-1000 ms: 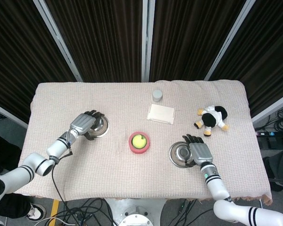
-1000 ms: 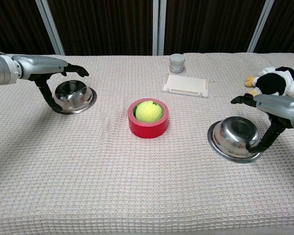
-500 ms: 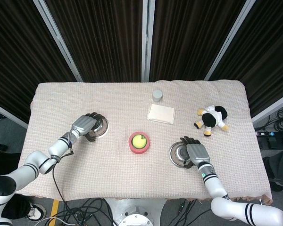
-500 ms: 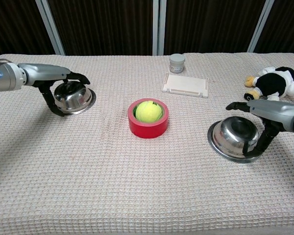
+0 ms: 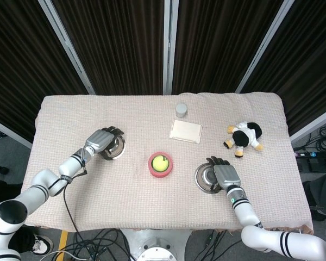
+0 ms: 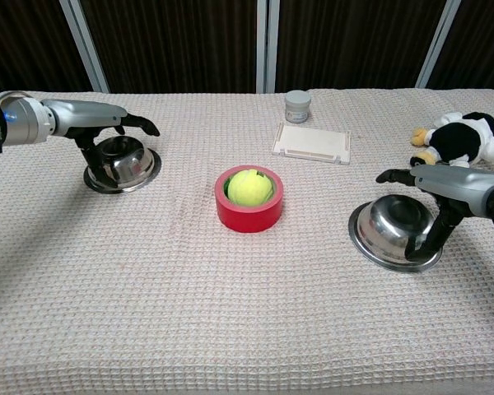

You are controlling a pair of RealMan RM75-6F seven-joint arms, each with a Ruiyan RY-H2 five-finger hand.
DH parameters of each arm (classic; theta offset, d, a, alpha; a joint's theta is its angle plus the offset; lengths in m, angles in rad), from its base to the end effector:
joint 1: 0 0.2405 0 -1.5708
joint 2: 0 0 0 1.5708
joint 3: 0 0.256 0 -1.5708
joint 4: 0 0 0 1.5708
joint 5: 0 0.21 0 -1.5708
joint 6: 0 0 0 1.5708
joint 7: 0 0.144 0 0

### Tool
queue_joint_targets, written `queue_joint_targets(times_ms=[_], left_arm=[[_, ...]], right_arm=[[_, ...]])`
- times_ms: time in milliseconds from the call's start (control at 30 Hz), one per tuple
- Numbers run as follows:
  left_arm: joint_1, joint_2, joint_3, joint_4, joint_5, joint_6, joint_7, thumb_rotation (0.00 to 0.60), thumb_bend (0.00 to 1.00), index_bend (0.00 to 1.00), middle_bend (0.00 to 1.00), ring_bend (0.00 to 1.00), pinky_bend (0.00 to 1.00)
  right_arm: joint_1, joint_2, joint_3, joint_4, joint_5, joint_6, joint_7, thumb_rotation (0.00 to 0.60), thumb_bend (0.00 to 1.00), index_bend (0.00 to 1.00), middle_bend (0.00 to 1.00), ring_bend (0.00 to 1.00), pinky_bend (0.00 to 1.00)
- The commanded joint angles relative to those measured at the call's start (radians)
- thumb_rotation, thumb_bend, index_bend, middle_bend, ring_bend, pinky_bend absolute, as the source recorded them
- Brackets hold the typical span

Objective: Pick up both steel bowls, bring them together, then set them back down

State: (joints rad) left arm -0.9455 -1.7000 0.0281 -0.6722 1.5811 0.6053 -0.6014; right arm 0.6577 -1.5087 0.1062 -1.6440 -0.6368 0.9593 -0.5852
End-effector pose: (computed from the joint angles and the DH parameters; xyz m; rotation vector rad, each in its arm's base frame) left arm -0.2201 0.4349 -0.0312 -2.0584 -1.0609 -0.6670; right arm -0.2122 -0.2920 -0.0282 1.7254 -1.3158 0.5168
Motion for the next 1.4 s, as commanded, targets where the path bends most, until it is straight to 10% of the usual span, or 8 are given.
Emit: queue_joint_targets(times_ms=[33, 400, 633, 900, 1400], left_arm=[[-0.01, -0.004, 0.009, 0.009, 0.004, -0.012, -0.015, 0.6, 0.0, 0.14, 0.07, 0.0, 0.17], [-0.014, -0.052, 0.036, 0.092, 0.004, -0.028, -0.047, 0.6, 0.03, 0.22, 0.17, 0.1, 0.32], [0.0, -0.075, 0.03, 0.125, -0.006, 0.009, -0.037, 0.6, 0.1, 0.35, 0.33, 0.29, 0.53], [0.033, -0.086, 0.009, 0.138, -0.024, 0.097, -0.031, 0.6, 0.14, 0.44, 0.43, 0.4, 0.62], [0.253, -0.031, -0.169, -0.108, -0.099, 0.751, 0.124, 0.6, 0.15, 0.46, 0.45, 0.43, 0.64]], right_arm=[[0.01, -0.001, -0.002, 0.004, 0.012, -0.007, 0.0, 0.6, 0.02, 0.0, 0.01, 0.0, 0.12], [0.024, -0.026, -0.003, 0.043, -0.01, -0.003, 0.042, 0.6, 0.06, 0.0, 0.13, 0.13, 0.27], [0.014, -0.058, -0.009, 0.069, -0.044, 0.041, 0.052, 0.6, 0.1, 0.26, 0.33, 0.26, 0.41], [-0.015, -0.052, 0.001, 0.069, -0.109, 0.059, 0.127, 0.6, 0.1, 0.33, 0.37, 0.3, 0.45], [-0.195, 0.031, 0.085, 0.106, -0.621, 0.227, 0.838, 0.6, 0.07, 0.34, 0.38, 0.3, 0.45]])
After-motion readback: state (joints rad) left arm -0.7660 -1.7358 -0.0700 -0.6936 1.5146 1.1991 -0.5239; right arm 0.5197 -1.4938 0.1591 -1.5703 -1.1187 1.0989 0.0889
